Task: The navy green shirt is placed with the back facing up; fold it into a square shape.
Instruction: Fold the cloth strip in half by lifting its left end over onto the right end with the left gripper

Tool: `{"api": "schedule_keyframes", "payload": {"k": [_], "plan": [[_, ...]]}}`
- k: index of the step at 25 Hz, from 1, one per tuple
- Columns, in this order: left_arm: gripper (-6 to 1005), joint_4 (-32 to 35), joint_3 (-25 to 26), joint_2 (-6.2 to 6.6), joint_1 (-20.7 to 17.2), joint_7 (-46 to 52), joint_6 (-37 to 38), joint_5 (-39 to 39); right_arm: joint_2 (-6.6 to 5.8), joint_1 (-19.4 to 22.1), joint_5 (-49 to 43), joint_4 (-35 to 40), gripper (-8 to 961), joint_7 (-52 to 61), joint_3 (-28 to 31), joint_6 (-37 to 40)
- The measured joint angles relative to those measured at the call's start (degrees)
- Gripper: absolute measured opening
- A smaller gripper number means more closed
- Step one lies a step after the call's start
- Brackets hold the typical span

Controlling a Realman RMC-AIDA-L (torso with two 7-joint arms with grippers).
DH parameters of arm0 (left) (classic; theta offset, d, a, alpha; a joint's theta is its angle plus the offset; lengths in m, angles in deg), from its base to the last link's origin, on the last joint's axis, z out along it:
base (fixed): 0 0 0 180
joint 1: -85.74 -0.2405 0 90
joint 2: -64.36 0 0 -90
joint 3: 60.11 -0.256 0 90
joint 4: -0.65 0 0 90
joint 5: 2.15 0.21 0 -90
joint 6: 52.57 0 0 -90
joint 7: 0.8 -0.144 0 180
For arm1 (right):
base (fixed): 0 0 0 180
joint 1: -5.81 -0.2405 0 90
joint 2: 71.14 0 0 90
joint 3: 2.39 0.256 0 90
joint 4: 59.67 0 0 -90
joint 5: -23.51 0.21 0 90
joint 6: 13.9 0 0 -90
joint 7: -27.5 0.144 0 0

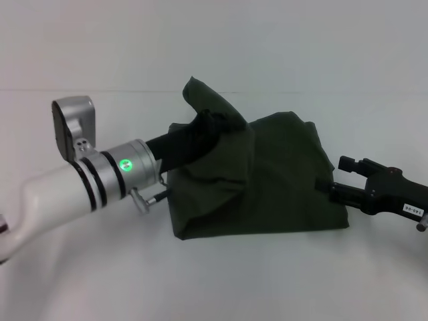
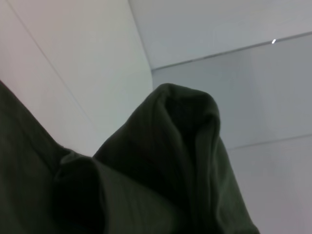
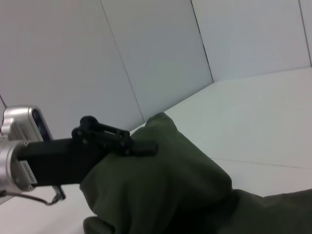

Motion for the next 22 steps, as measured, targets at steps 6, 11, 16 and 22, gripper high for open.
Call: {"api": "schedule_keyframes", "payload": {"k": [6, 11, 16, 22], "plan": [[107, -6.2, 0.3, -0.27, 0.7, -8.1, -3.1, -7.4, 0.0, 0.6, 0.0, 0.0, 911, -0.1, 0.7, 0.1], [109, -9.5, 0.9, -0.3, 1.5, -13.1, -4.7, -10.7, -0.09, 0.8, 0.0, 0.1, 911, 0.2, 1.1, 0.2], [112, -13.1, 3.2, -0.32, 2.6, -21.7, -3.7, -11.4, -0.14, 1.3, 0.0, 0.1, 911, 0.2, 1.6, 0.3], [324, -18.0, 6.9, -0.34, 3.9, -29.1, -2.3, -11.3, -0.11, 2.7, 0.0, 0.1, 910, 0.0, 4.2, 0.3]]}}
